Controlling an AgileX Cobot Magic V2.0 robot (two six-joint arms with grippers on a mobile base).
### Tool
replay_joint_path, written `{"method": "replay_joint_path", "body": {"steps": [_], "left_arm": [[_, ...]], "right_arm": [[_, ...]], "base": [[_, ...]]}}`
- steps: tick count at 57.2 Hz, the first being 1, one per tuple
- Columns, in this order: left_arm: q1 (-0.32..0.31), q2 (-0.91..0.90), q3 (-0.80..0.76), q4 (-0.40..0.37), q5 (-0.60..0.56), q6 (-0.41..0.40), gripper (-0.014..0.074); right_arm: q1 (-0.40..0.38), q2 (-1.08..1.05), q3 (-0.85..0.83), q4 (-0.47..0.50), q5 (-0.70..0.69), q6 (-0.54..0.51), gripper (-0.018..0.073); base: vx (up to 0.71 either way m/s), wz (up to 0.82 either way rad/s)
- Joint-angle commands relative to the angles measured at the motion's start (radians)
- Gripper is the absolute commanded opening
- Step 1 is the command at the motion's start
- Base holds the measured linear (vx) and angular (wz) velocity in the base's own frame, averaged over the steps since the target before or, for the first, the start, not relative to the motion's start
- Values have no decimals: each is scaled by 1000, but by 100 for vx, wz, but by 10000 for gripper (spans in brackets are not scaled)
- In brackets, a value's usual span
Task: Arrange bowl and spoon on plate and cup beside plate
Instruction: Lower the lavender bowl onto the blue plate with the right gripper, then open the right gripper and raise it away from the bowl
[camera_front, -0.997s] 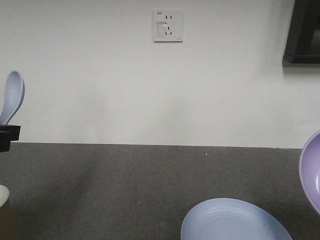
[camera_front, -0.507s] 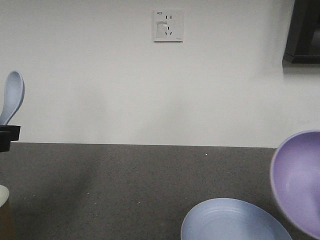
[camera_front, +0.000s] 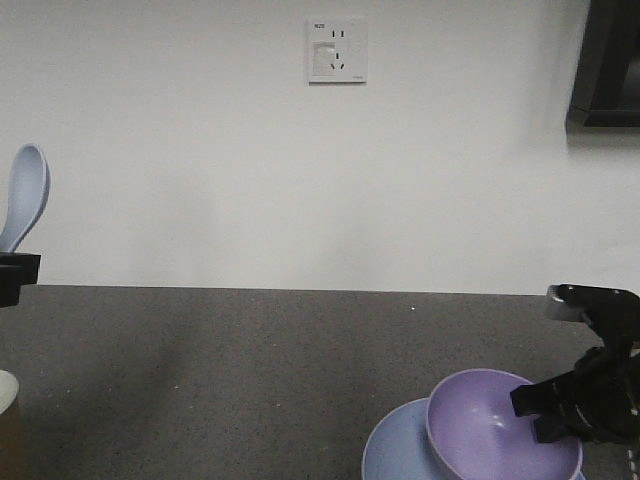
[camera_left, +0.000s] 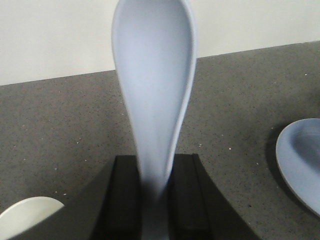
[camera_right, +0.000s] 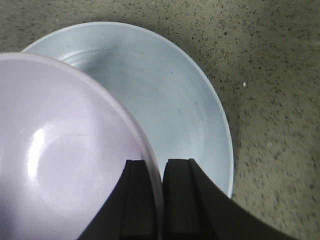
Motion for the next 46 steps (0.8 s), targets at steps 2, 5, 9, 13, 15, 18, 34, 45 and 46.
{"method": "replay_joint_path", "body": {"steps": [2,5,9,13,15,18,34,45,46], "left_arm": [[-6,-15,-31,-11,-63,-3,-3],[-6,-15,-31,-11,-61,-3,-3],[-6,-15,-31,-11,-59,-3,-3],[-6,-15,-31,-11,-57,-3,-3],[-6,-15,-31,-11,-55,-3,-3],[-6,-15,-31,-11,-54,-3,-3],[-6,-15,-31,-11,-46,-3,-3],[-6,-15,-31,-11,-39,-3,-3],[-6,-15,-31,-11,-39,-3,-3]], "right_arm": [[1,30,-73,41,-48,10,-8],[1,47,-77,59,-49,9,-8],[1,68,-77,67,-56,7,-8],[1,88,-77,67,-60,6,-8],[2,95,-77,68,-59,1,-8],[2,105,-77,80,-56,-12,-8],[2,125,-76,119,-64,-50,-3],[2,126,-71,122,-79,-54,33],[2,126,-71,122,-79,-55,41]], "base": [[0,0],[0,0],[0,0],[0,0],[0,0],[0,0],[0,0],[0,0],[0,0]]}}
